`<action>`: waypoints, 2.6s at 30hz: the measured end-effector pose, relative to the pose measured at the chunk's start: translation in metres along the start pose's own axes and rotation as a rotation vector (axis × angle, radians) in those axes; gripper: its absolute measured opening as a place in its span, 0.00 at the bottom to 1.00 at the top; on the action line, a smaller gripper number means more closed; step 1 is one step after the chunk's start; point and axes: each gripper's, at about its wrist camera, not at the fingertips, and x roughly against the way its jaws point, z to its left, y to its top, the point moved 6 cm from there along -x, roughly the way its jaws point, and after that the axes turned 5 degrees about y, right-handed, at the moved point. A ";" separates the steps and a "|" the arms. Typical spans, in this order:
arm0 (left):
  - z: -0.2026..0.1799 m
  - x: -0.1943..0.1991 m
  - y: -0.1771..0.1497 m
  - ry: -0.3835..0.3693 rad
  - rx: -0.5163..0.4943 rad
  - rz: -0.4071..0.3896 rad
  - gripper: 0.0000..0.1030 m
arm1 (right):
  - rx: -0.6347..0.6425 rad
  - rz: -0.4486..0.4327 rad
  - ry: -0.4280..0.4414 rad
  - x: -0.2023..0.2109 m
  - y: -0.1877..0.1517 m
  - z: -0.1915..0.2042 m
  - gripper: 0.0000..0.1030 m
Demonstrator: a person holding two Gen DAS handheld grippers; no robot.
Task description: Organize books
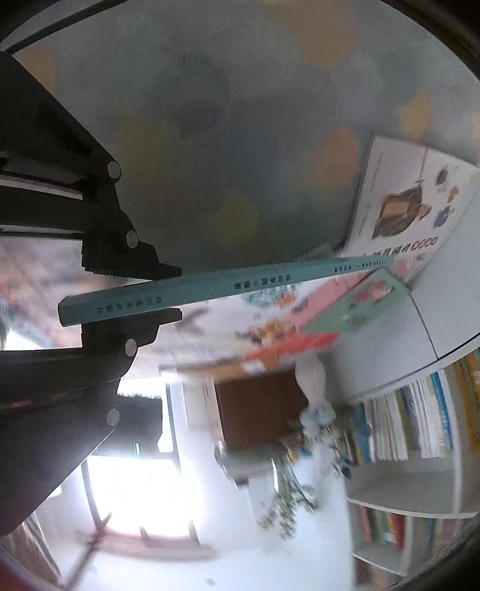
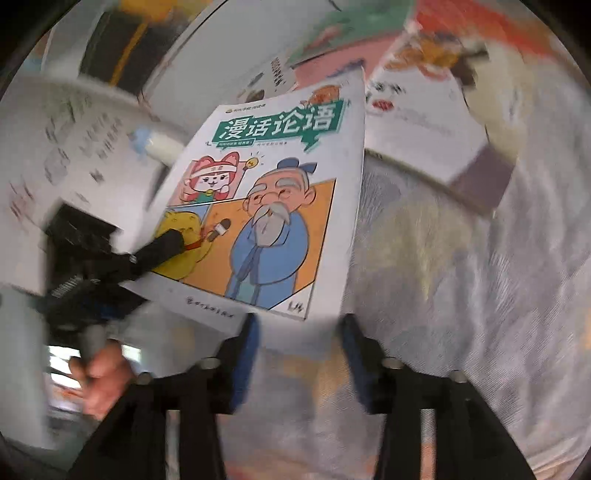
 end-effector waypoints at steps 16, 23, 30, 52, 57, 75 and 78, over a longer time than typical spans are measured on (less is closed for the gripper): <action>-0.005 -0.020 -0.004 0.251 -0.172 0.061 0.11 | 0.020 -0.084 0.086 -0.014 0.036 0.020 0.22; -0.020 0.015 0.001 0.274 -0.231 -0.042 0.13 | 0.548 -0.091 -0.257 -0.021 0.030 0.102 0.22; -0.009 0.079 0.020 0.306 -0.200 -0.226 0.14 | 0.707 -0.111 -0.204 -0.038 0.048 0.165 0.23; 0.137 0.112 0.083 0.395 0.156 -0.331 0.20 | 0.780 0.058 -0.185 -0.190 0.104 0.197 0.27; 0.158 0.118 0.072 0.427 0.244 -0.322 0.25 | 0.749 0.133 -0.198 -0.208 0.096 0.190 0.43; 0.097 0.115 0.060 0.591 0.060 -0.261 0.44 | 0.629 0.171 -0.189 -0.138 0.037 0.124 0.46; 0.073 0.092 0.070 0.557 -0.014 -0.228 0.52 | 0.573 0.113 -0.195 -0.110 0.044 0.111 0.46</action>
